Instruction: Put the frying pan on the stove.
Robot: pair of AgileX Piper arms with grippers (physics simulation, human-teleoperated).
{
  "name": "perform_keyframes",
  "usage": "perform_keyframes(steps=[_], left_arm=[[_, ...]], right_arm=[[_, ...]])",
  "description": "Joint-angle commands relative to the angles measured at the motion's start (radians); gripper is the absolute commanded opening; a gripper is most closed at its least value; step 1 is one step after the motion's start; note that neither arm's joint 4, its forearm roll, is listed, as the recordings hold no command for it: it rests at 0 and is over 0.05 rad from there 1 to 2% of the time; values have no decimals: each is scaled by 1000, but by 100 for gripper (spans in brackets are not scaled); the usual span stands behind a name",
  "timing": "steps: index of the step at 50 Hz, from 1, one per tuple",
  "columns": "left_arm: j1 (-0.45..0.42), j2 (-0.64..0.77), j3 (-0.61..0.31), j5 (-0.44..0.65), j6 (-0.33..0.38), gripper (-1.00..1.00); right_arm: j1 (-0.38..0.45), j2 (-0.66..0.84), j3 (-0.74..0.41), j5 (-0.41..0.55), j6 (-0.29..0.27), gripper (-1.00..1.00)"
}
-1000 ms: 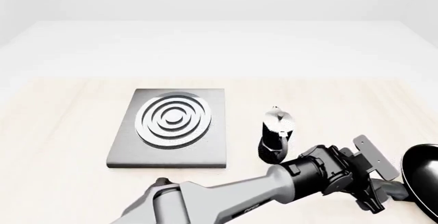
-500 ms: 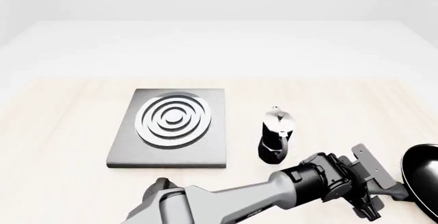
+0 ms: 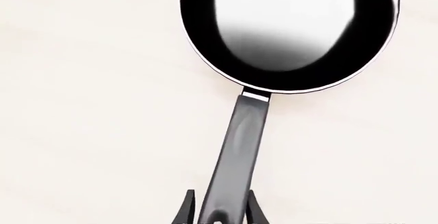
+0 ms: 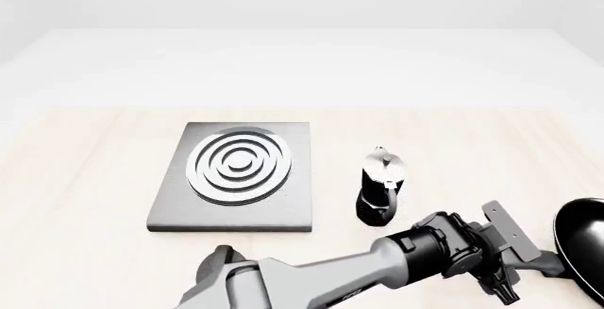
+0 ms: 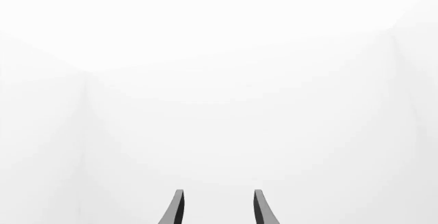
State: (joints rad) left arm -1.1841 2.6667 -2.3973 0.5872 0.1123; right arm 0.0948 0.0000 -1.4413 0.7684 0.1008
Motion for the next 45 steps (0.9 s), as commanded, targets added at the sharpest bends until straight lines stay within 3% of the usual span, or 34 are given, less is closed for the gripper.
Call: perform_keyframes(steps=[1, 32, 45], left_arm=[[-1, -14, 28, -21, 13, -100], [-9, -118, 169, -114, -7, -100], [-2, -151, 188, -135, -20, -100]], right_arm=[[3, 0, -1, 1, -6, 100], [17, 0, -1, 6, -27, 100], [21, 0, 0, 8, -30, 100]])
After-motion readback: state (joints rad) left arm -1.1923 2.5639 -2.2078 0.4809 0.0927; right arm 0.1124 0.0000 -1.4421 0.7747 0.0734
